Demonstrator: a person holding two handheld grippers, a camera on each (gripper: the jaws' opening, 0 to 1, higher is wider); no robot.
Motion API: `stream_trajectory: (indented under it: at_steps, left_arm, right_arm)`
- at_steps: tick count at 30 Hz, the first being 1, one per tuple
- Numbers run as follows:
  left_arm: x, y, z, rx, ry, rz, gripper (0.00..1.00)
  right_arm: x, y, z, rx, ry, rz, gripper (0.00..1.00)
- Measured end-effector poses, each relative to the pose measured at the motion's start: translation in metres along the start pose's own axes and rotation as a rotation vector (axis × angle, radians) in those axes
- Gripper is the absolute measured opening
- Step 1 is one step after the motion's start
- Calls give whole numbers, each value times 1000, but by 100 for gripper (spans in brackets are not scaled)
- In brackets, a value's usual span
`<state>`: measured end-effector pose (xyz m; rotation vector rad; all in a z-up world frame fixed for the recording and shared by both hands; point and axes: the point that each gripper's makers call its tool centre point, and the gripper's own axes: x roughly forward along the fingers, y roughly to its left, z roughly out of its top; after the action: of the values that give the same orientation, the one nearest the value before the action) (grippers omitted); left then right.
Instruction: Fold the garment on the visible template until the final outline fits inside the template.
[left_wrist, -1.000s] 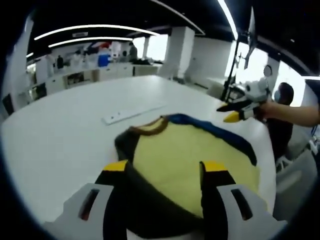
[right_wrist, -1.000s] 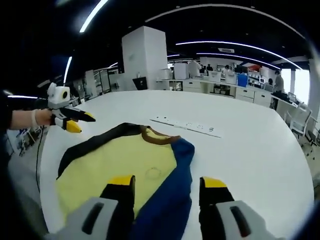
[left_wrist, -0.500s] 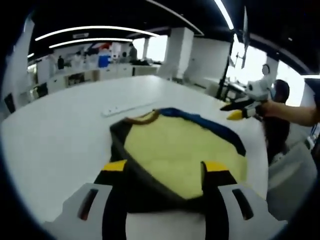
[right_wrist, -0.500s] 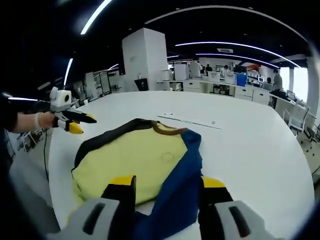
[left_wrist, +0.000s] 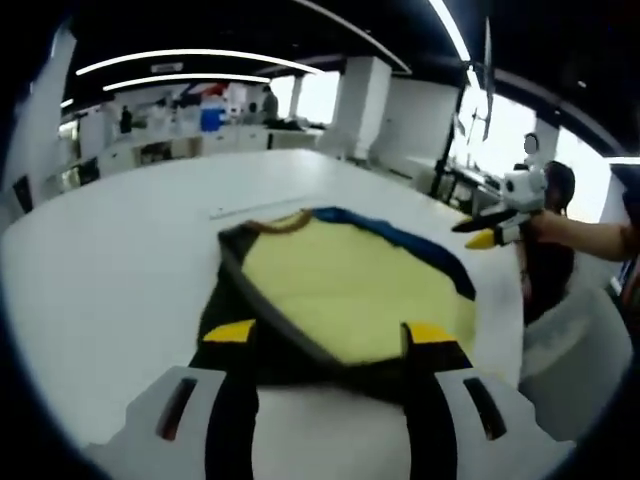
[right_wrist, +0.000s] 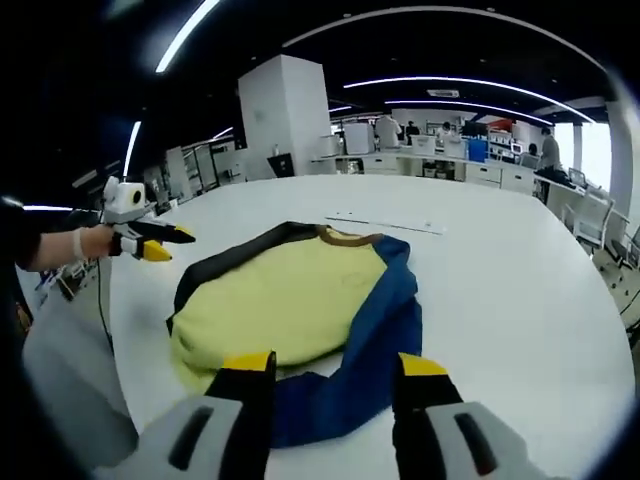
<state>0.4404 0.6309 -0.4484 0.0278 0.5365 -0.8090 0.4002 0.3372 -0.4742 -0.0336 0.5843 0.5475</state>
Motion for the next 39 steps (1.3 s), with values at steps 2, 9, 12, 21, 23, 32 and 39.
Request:
stream_trajectory:
  at_steps: [2,9,12,21,23,32,39]
  left_arm:
    - [-2,3,0,1,-1,6,53]
    - [-6,0,-1,-8,-7,11,53]
    - [-6,0,-1,-10,-7,8,52]
    - [-5,0,-2,-12,-8,4,52]
    - [-5,-1,-3,-14,-9,4,52]
    - [-7,-2,-6,-20,-5,6,51]
    - [-9,0,-7,-28,-7,9,51]
  right_arm:
    - [-4,2,-8,1,15,-4,44]
    - [-15,11,-23,49,22,-7,42]
    - [-15,12,-31,51,35,-7,40]
    - [-16,21,-43,108,40,-3,35]
    - [-16,25,-47,124,46,0,34]
    - [-11,37,-66,183,75,27,27]
    - [-7,38,-69,202,82,26,23]
